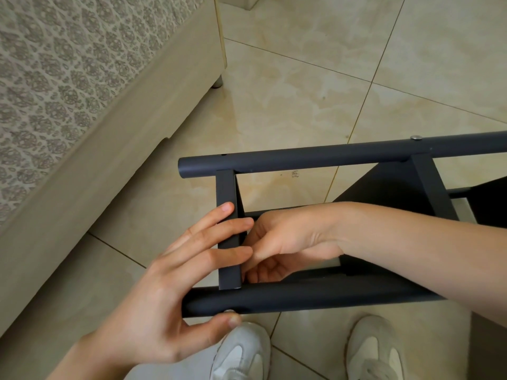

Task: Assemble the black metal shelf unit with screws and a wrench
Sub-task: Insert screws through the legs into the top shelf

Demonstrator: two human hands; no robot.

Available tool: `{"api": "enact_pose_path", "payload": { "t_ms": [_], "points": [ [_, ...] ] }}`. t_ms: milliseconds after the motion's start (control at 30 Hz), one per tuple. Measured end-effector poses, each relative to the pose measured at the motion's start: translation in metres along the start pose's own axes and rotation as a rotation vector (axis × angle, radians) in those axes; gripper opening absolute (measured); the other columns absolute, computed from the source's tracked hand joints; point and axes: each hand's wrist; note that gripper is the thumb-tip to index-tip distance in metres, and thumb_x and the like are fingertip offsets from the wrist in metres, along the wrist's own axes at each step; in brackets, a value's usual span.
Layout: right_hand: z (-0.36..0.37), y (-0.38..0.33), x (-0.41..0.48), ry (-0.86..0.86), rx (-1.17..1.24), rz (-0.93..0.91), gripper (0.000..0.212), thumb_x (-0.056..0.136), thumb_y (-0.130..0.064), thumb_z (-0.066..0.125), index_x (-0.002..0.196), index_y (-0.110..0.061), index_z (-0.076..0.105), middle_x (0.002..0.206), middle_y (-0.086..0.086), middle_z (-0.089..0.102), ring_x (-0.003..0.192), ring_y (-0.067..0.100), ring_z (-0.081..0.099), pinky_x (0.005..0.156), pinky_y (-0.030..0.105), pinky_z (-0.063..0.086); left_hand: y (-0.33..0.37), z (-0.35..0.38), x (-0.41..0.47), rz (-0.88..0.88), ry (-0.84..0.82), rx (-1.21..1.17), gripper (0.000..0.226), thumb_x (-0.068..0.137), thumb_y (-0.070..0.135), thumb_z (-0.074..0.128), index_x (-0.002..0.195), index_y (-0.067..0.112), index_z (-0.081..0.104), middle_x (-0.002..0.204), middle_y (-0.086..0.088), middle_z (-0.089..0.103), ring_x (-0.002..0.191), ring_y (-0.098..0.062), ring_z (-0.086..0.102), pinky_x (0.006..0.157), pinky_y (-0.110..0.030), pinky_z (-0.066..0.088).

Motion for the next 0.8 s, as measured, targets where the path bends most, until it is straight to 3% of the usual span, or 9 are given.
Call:
{"api": "enact_pose_path", "payload": {
  "t_ms": [533,800],
  "points": [
    [0.0005,-0.0025,-0.0011,-0.017,0.032,-0.015,0.013,0.097,-0.006,0.055,0.088,-0.008,0.063,0.081,0.005,0.063,0.072,0.012,0.060,0.071,0.018,0.052,0.0003,-0.0005,0.0005,0.004,-0.002,0.026,0.049,0.098,0.053,0.053,0.132,0.018,0.055,0.156,0.002,0.042,0.151,-0.031,0.028,0.120,-0.034,0.028],
    [0.0005,-0.0032,-0.0008,0.023,-0.005,-0.007,0.022,0.097,-0.009,0.055,0.078,-0.008,0.065,0.067,0.002,0.063,0.062,0.009,0.056,0.064,0.017,0.049,0.0003,-0.0005,0.0004,0.011,-0.003,0.024,0.049,0.098,0.052,0.053,0.133,0.018,0.054,0.156,0.002,0.042,0.151,-0.031,0.028,0.120,-0.033,0.027]
  ]
}}
Point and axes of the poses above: each hand's wrist, its own x-axis towards the middle knuckle, its own z-axis out of the palm, y = z × x
